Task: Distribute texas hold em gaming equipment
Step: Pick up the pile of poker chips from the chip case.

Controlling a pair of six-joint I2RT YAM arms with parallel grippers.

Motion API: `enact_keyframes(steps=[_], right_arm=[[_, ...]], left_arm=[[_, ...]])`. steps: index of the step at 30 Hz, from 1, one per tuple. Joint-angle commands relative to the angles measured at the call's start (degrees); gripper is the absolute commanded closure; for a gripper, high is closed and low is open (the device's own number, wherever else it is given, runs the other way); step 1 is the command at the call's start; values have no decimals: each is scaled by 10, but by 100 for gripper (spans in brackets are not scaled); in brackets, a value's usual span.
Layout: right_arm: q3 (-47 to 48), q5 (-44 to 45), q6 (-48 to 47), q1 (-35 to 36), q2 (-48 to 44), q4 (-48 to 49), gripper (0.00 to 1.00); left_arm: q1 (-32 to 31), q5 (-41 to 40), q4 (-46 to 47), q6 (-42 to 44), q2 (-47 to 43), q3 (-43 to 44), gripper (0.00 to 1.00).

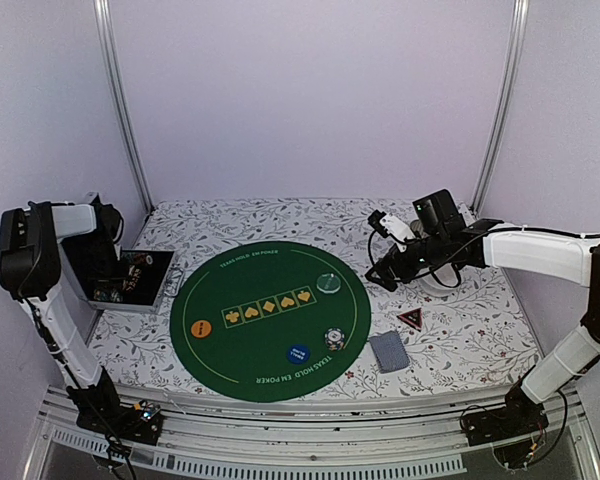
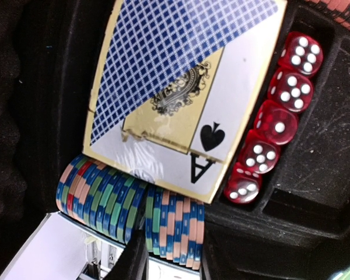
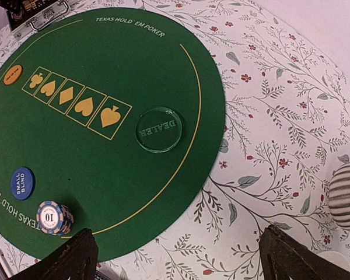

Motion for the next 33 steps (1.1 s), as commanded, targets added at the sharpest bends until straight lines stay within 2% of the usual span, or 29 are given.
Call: enact_keyframes(steps=[1, 5, 16, 20, 22, 24, 33], right_arm=[[6, -2, -7, -1, -18, -8, 1], [5, -1, -7, -1, -19, -9, 1], [5, -3, -8, 0, -14, -10, 1], [5, -3, -8, 0, -12, -12, 1], [6, -2, -7, -1, -12, -12, 1], [5, -3, -8, 0, -15, -12, 1], [15, -3, -7, -1, -17, -15, 1]], left_arm=[[18, 20, 20, 2, 20, -5, 75], [24, 29, 20, 0, 19, -14, 69], [33, 0, 20, -3, 38, 5, 66], [35, -1, 23, -3, 45, 6, 72], [36, -1, 22, -2, 50, 9, 84], [36, 0, 20, -2, 41, 10, 100], [12, -25, 5, -4, -102, 36, 100]])
